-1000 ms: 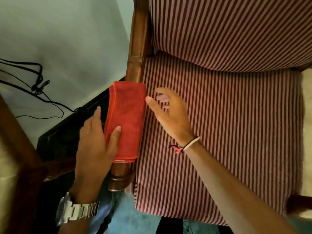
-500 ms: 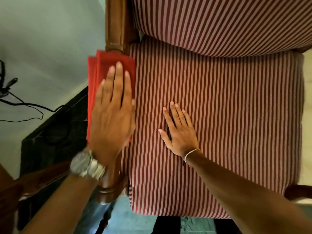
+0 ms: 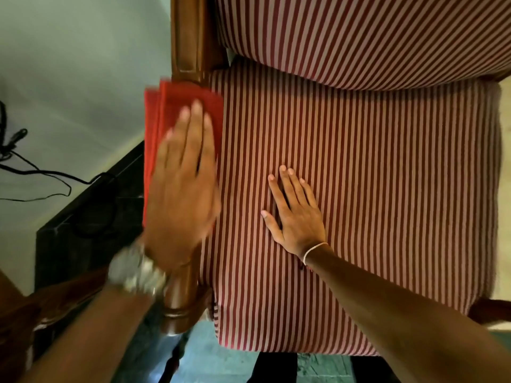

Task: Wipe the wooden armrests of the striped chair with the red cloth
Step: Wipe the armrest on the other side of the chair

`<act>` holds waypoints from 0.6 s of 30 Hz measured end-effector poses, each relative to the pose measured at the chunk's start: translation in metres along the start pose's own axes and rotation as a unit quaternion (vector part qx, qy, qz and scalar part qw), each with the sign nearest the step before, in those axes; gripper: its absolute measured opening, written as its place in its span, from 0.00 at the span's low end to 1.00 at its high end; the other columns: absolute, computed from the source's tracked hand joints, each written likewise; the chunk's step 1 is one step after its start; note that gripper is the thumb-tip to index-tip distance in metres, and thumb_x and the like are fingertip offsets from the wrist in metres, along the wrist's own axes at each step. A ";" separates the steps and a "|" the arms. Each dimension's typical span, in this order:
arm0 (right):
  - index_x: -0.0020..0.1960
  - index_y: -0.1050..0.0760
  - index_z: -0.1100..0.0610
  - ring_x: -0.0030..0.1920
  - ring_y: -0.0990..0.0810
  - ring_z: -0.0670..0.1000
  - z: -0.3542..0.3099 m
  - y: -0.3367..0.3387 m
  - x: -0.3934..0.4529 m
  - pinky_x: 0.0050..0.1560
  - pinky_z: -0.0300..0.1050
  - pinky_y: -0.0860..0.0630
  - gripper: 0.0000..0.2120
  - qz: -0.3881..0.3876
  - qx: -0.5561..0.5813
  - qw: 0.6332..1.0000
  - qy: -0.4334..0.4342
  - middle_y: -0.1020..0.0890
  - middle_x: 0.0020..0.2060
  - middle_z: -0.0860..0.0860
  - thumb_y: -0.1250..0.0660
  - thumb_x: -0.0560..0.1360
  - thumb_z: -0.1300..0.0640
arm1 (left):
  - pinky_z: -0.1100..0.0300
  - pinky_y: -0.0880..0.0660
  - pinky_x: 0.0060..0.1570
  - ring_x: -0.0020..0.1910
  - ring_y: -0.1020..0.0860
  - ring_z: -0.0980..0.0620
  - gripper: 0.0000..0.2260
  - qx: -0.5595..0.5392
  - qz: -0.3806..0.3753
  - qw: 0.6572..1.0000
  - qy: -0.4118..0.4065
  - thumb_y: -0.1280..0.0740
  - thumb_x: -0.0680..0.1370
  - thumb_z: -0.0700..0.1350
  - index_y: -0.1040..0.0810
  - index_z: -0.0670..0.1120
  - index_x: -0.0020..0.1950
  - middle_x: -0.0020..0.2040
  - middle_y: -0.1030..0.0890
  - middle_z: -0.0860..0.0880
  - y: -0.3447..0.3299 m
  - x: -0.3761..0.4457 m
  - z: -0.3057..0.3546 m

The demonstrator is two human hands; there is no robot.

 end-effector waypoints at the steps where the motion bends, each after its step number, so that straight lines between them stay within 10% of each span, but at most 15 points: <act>1: 0.83 0.49 0.53 0.84 0.50 0.54 0.001 0.001 -0.001 0.84 0.54 0.53 0.34 0.000 -0.002 1.000 0.000 0.47 0.83 0.56 0.51 0.83 0.36 | 0.44 0.52 0.82 0.84 0.54 0.42 0.31 -0.003 0.006 1.000 0.004 0.43 0.84 0.42 0.54 0.40 0.83 0.84 0.53 0.40 0.003 0.027 -0.002; 9: 0.83 0.48 0.53 0.84 0.50 0.54 0.001 -0.002 -0.003 0.84 0.54 0.52 0.34 0.015 0.000 1.000 -0.001 0.47 0.83 0.56 0.51 0.83 0.37 | 0.44 0.50 0.81 0.84 0.52 0.43 0.27 -0.030 -0.012 0.999 0.002 0.47 0.85 0.46 0.50 0.40 0.83 0.84 0.50 0.41 -0.001 -0.073 0.006; 18: 0.83 0.48 0.53 0.84 0.50 0.54 0.002 -0.001 -0.003 0.84 0.53 0.54 0.34 0.003 -0.006 1.000 -0.001 0.47 0.83 0.56 0.51 0.83 0.37 | 0.46 0.52 0.83 0.84 0.55 0.45 0.30 -0.032 0.029 0.998 0.037 0.46 0.84 0.42 0.55 0.42 0.83 0.84 0.54 0.41 0.004 0.039 -0.003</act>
Point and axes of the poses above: each hand's wrist, its own x-axis towards the middle knuckle, its own y-axis out of the back of the hand, z = x × y, the point moved 5 cm from there along x, towards the middle knuckle
